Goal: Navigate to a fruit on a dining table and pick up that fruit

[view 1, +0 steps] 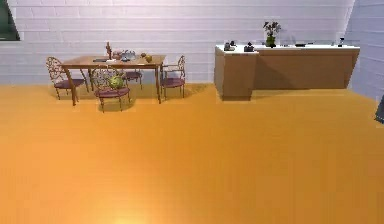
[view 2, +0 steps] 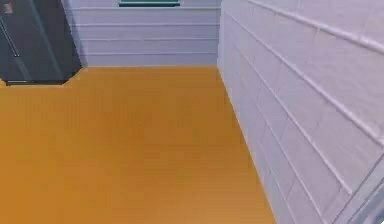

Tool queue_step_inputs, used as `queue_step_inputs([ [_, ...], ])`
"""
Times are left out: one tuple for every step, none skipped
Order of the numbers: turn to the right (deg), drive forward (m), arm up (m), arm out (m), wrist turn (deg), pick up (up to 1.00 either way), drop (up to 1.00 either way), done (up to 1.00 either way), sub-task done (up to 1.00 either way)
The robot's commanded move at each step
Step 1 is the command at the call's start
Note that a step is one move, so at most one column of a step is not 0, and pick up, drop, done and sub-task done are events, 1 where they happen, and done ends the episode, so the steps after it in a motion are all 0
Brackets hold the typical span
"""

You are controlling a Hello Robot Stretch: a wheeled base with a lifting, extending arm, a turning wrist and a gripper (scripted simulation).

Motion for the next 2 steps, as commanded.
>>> queue_step_inputs([
  [0.0, 1.00, 0.00, 0.00, 0.0, 0.00, 0.00, 0.00, 0.00],
  [3.0, 0.00, 0.00, 0.00, 0.0, 0.00, 0.00, 0.00, 0.00],
])
